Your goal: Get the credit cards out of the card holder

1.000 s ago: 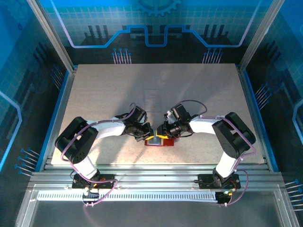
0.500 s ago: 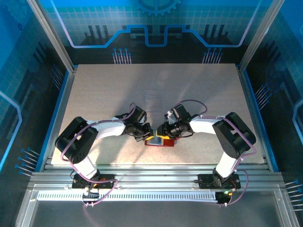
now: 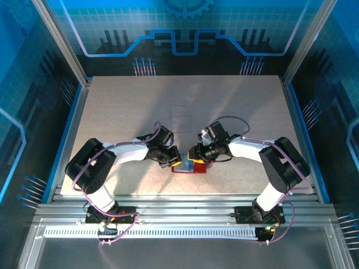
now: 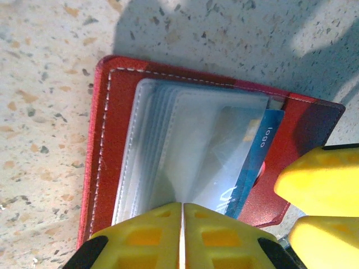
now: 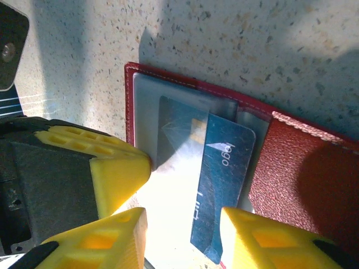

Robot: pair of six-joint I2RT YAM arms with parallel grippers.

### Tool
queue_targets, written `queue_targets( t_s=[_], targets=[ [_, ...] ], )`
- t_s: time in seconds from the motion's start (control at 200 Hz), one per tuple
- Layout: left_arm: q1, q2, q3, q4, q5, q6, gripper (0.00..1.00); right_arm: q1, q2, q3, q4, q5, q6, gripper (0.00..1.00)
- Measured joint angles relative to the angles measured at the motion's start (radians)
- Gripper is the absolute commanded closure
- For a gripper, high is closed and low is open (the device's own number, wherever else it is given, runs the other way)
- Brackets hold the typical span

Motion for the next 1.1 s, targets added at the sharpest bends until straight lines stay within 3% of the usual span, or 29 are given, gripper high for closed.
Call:
queue_targets(
  t_s=[0.335, 1.096],
  targets=[
    [0.000, -0.013, 0.026, -0.026, 0.000, 0.029, 0.94, -0.019, 0.000, -0.001, -0.008, 0.000, -0.008, 0.66],
    [-0.001, 0.021, 0.044, -0.081, -0.016, 0.061, 0.95, -0.026, 0.053, -0.053, 0.072, -0.035, 0.001, 0.75]
  ],
)
